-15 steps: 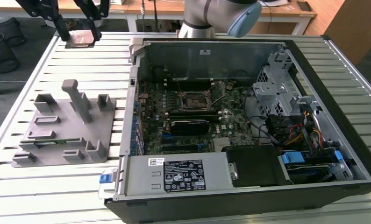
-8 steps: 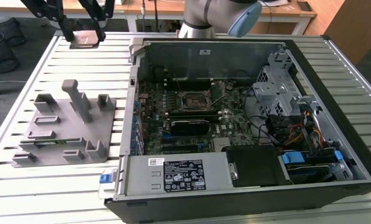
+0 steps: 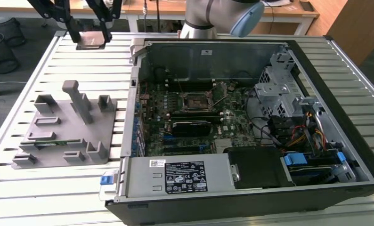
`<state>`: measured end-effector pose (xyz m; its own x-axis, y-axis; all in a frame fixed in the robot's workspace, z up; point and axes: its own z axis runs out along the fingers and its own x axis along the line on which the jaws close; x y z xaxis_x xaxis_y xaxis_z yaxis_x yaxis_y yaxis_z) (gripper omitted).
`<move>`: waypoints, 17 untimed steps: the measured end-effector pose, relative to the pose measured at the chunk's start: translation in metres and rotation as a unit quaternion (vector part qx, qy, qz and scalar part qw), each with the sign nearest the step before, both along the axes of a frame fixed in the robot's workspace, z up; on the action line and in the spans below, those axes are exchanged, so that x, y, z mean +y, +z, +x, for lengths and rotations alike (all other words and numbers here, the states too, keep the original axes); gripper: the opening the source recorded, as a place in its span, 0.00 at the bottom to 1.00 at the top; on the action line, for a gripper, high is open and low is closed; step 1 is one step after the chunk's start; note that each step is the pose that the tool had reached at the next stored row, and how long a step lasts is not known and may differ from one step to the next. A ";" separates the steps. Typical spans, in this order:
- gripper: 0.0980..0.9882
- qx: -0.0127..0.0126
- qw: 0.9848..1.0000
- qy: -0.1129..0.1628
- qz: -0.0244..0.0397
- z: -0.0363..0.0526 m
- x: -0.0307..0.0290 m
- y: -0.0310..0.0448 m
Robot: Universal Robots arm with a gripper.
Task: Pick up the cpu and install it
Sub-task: 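Pick up the cpu and move it towards the insertion slot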
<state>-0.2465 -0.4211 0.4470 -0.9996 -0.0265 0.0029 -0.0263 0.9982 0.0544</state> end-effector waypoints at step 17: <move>0.49 0.000 1.000 0.000 0.000 0.0169 0.0000 -0.0017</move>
